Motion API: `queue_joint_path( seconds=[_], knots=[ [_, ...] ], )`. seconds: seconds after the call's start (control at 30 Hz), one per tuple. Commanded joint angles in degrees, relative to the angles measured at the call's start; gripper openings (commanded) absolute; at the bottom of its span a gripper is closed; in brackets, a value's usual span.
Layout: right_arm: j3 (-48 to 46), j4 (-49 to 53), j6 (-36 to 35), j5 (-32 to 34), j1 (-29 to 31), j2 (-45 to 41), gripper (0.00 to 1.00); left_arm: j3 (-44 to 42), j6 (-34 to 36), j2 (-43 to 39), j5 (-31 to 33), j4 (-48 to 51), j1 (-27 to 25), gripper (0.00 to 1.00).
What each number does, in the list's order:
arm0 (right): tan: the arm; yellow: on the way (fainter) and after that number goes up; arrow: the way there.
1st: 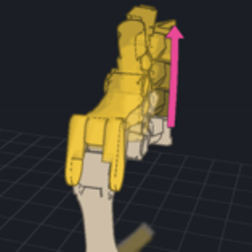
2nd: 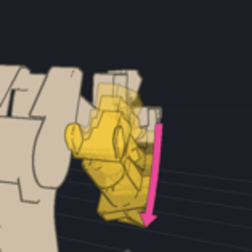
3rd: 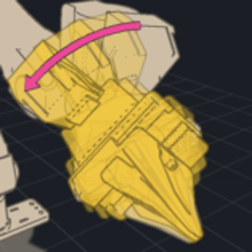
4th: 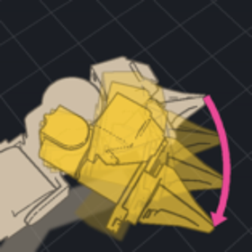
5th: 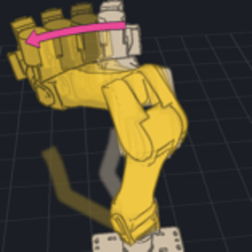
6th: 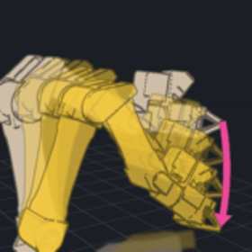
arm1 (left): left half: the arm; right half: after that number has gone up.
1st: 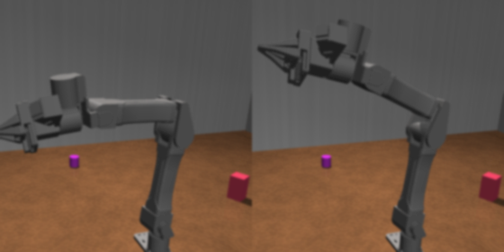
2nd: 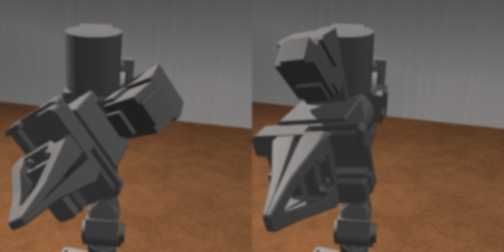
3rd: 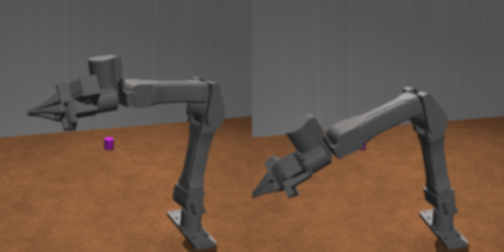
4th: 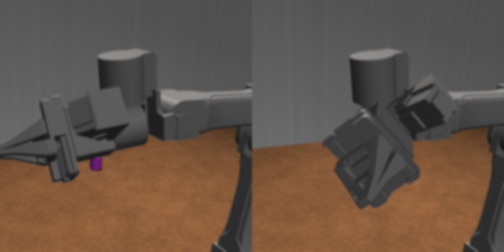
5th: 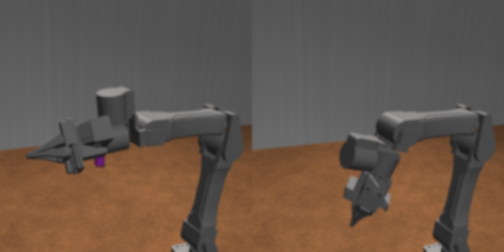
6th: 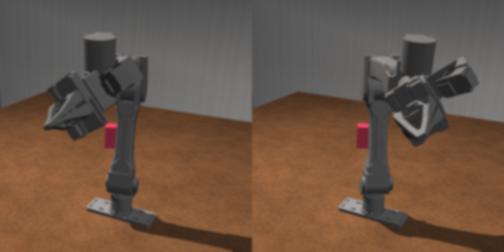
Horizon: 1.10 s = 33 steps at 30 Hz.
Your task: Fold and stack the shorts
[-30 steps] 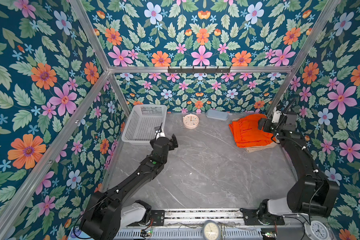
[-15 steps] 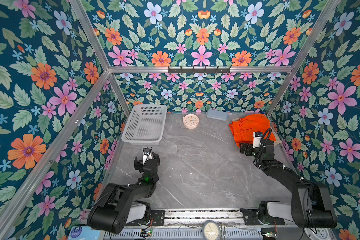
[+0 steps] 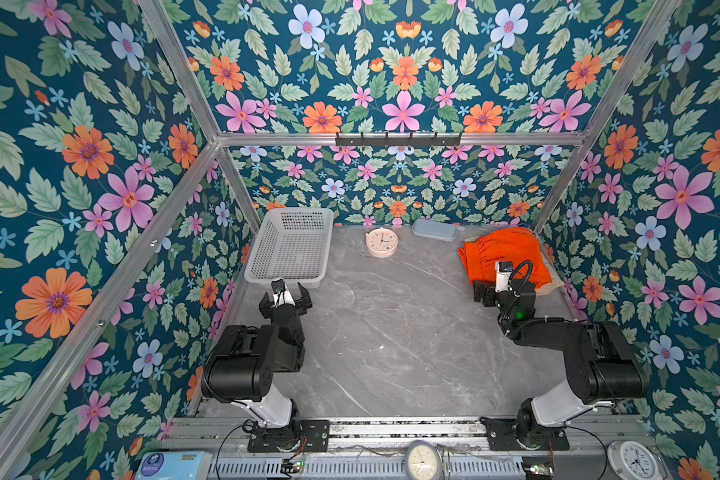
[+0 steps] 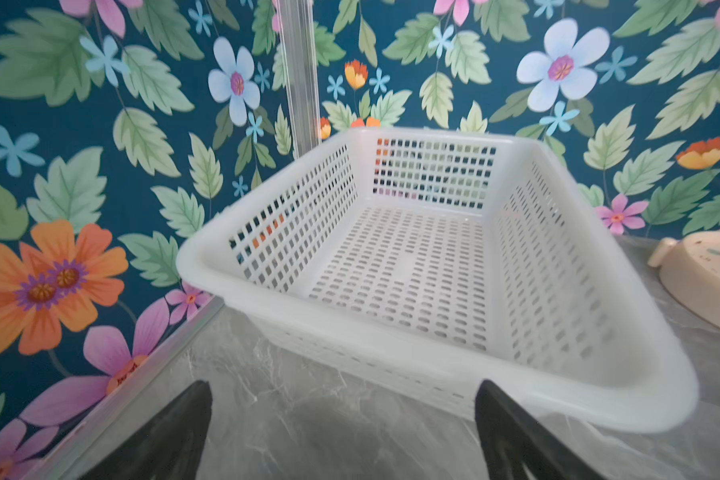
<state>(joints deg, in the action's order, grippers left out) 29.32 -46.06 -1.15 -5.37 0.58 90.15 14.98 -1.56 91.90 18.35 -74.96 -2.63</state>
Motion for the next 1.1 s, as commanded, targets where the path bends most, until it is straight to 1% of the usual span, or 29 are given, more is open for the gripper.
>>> queue_joint_path(
  seconds=[0.0, 0.03, 0.07, 0.13, 0.2, 0.27, 0.37, 0.53, 0.6, 0.67, 0.77, 0.83, 0.9, 0.93, 1.0, 1.07],
  knots=[
    [-1.2, -7.0, -1.1, 1.0, 0.1, 0.1, 0.99, 0.3, -1.6, -0.1, -2.3, 2.9, 0.2, 1.0],
    [-1.4, -7.8, -1.1, 1.1, 0.2, 0.0, 0.99, 0.3, -1.5, -0.1, -2.2, 2.7, 0.3, 1.0],
    [-0.8, -5.0, -1.1, 1.0, 0.1, -0.7, 0.99, 0.3, -1.5, -0.1, -2.2, 2.8, 0.3, 1.0],
    [0.1, -5.4, -0.9, 1.2, 0.1, 0.4, 0.99, 0.3, -1.5, -0.1, -2.2, 2.7, 0.3, 1.0],
    [2.2, -0.8, -1.2, 0.4, 0.1, 0.3, 0.99, 0.3, -1.4, -0.1, -2.1, 2.7, 0.3, 1.0],
    [2.5, -1.0, -1.1, 0.0, 0.1, 0.8, 0.99, 0.4, -1.2, -0.1, -2.5, 2.9, 0.3, 1.0],
    [1.7, -1.7, -1.5, -0.5, 0.2, 0.3, 0.99, 0.9, -0.2, 0.1, -4.7, 3.7, 0.2, 1.0],
    [1.4, -2.2, -0.9, 0.9, 0.1, 0.2, 0.99, 0.9, -0.2, 0.0, -4.8, 3.8, 0.1, 1.0],
    [1.7, -1.7, -1.0, 0.8, 0.1, 0.4, 0.99, 0.9, -0.2, 0.1, -4.8, 3.8, 0.2, 1.0],
    [0.3, -3.7, -0.9, 0.1, 0.1, -0.4, 0.99, 0.9, -0.2, 0.1, -4.8, 3.8, 0.2, 1.0],
    [-3.2, -5.5, 0.9, -1.6, 0.1, -5.7, 0.99, 0.9, -0.2, 0.1, -4.8, 3.8, 0.2, 1.0],
    [-2.6, 1.3, 1.9, -2.3, 0.1, -11.2, 0.99, 0.9, -0.2, 0.0, -4.8, 3.8, 0.2, 1.0],
    [-0.9, 12.4, 2.3, -1.6, 0.1, -17.1, 0.99, 0.9, -0.2, 0.1, -4.8, 3.8, 0.2, 1.0],
    [-1.3, 14.7, 1.8, -0.9, 0.1, -19.3, 0.99, 0.9, -0.2, 0.1, -4.8, 3.8, 0.2, 1.0],
    [-5.4, 14.4, 0.1, 0.7, 0.1, -24.0, 0.99, 0.9, -0.2, 0.0, -4.8, 3.8, 0.2, 1.0],
    [-9.7, 11.0, 0.1, 2.9, 0.1, -25.6, 0.99, 0.9, -0.2, 0.1, -4.8, 3.8, 0.1, 1.0]
  ],
)
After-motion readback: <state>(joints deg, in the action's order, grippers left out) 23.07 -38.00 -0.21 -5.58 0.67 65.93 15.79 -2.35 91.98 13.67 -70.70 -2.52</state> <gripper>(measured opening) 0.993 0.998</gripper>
